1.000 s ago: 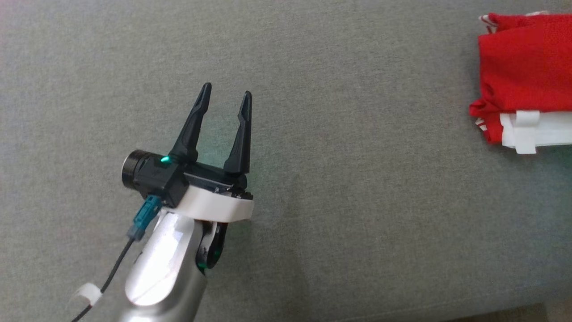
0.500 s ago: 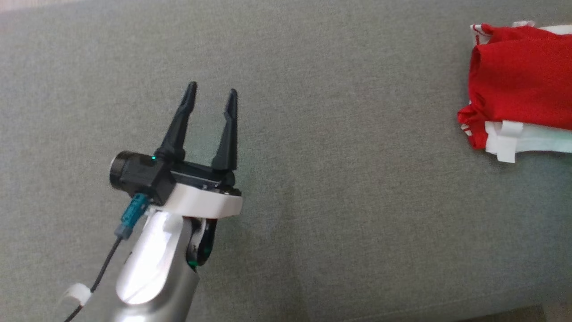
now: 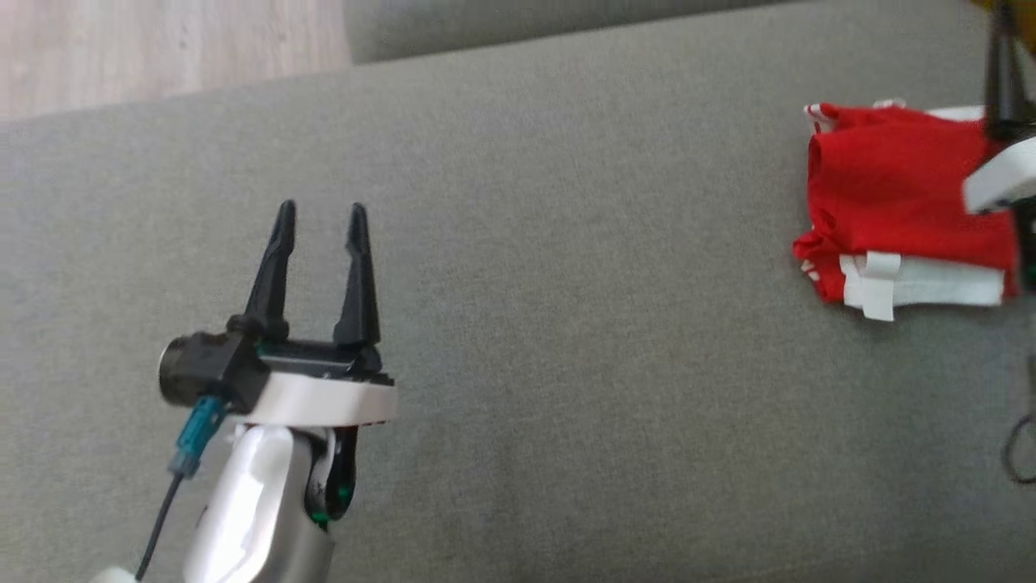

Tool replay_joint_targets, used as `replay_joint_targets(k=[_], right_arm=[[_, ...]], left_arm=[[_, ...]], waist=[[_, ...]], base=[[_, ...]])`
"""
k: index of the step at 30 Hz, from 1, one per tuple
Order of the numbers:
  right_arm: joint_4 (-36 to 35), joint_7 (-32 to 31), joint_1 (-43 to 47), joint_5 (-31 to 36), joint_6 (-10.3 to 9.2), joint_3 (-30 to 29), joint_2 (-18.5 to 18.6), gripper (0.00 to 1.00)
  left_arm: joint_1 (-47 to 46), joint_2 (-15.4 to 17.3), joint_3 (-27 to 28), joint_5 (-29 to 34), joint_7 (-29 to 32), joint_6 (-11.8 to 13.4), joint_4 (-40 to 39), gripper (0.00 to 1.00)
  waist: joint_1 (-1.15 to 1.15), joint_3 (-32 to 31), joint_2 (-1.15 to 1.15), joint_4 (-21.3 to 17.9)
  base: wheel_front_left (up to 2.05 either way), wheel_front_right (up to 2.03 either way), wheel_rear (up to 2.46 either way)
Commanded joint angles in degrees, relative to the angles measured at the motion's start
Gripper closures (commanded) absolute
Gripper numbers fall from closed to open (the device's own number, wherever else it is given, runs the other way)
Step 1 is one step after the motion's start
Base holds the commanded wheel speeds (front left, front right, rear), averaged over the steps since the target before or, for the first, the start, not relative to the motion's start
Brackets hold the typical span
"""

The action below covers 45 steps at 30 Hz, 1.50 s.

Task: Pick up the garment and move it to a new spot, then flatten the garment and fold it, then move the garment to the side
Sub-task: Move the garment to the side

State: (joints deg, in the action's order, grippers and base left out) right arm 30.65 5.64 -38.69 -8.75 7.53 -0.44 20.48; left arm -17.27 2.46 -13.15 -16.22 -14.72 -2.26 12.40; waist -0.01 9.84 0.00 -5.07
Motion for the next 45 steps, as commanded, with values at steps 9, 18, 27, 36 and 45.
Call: replay_joint_targets(k=[9, 18, 27, 36, 45], right_arm=[[-13.01, 0.60, 7.04, -4.58, -0.04, 0.93, -11.38, 0.00], [-12.71, 5.49, 16.38, -4.85, -0.04, 2.19, -16.66, 0.00], [-11.06, 9.04, 26.63, -8.26, -0.04, 2.69, -17.58, 0.00], [-13.17, 9.34, 27.87, -9.47, -0.04, 3.46, -17.60, 0.00], [-13.86, 9.35, 28.42, -9.75, -0.04, 3.63, -17.60, 0.00]], left_arm=[[4.26, 0.42, 5.61, -2.48, -0.28, -0.98, -2.31, 0.00], [8.47, 0.42, 8.41, -3.97, -0.28, -0.87, -2.83, 0.00], [12.48, 0.42, 9.65, -5.51, -0.28, -1.59, -2.86, 0.00], [13.05, 0.42, 9.47, -6.25, -0.28, -1.08, -3.27, 0.00], [13.08, 0.42, 9.46, -7.63, -0.28, -1.03, -3.66, 0.00]], waist=[[0.01, -6.42, 0.00, 1.87], [0.01, -9.20, 0.00, 2.69], [0.01, -9.88, 0.00, 3.01], [0.01, -9.95, 0.00, 2.94], [0.01, -9.95, 0.00, 3.12]], base=[[0.00, 0.00, 0.00], [0.00, 0.00, 0.00], [0.00, 0.00, 0.00], [0.00, 0.00, 0.00], [0.00, 0.00, 0.00]])
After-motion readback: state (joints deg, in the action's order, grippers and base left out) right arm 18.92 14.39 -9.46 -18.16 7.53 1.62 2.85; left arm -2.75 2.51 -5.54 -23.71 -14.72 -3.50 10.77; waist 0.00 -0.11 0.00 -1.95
